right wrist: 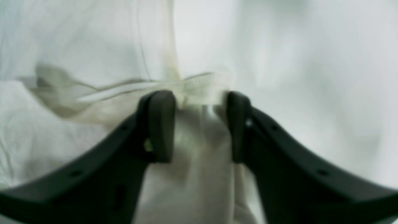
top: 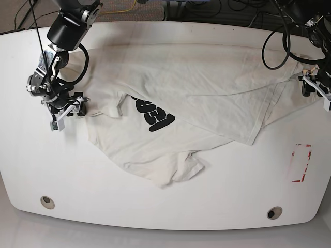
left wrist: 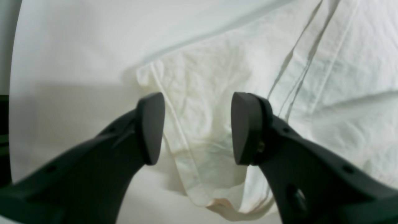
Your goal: Layout the t-shirt on the table in an organized manner, then fold the t-shirt properly
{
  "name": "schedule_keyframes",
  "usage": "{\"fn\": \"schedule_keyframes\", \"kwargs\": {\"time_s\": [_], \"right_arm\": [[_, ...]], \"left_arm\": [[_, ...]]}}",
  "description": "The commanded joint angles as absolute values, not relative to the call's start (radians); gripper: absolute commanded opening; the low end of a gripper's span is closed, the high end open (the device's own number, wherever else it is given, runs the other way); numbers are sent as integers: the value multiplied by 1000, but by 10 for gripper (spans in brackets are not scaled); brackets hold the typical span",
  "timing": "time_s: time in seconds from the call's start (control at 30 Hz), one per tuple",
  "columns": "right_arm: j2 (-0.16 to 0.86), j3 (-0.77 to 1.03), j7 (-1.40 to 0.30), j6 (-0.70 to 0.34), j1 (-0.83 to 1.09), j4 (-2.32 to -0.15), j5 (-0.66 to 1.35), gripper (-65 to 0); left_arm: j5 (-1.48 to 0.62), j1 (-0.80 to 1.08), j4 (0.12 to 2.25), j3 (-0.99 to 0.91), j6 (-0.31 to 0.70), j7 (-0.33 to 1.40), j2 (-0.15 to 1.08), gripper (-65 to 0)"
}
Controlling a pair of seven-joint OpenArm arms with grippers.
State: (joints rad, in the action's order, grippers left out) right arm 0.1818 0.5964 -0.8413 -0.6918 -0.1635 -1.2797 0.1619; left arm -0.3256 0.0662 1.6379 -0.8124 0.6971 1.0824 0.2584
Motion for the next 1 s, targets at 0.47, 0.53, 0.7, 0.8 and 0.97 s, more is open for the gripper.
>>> {"fn": "schedule_keyframes", "kwargs": {"time_s": [0.47, 0.53, 0.7, 0.8, 0.97], "right_arm": [[185, 596, -921, -698, -142, -1543, 171, -625], [183, 596, -949, -698, -136, -1584, 171, -625], [174, 596, -1021, -698, -104, -1693, 173, -626], [159, 596, -1027, -698, -85, -1738, 171, -625], [157, 596, -1027, -698, -71, -1748, 171, -625]], "left_arm": [[-337, 56, 1653, -785, 698, 1064, 278, -331], [-337, 56, 1655, -777, 698, 1064, 278, -331], [-337, 54, 1655, -773, 698, 1064, 277, -331], [-337, 27, 1655, -759, 698, 1066, 269, -331], [-335, -8, 1655, -731, 698, 1069, 248, -331]]}}
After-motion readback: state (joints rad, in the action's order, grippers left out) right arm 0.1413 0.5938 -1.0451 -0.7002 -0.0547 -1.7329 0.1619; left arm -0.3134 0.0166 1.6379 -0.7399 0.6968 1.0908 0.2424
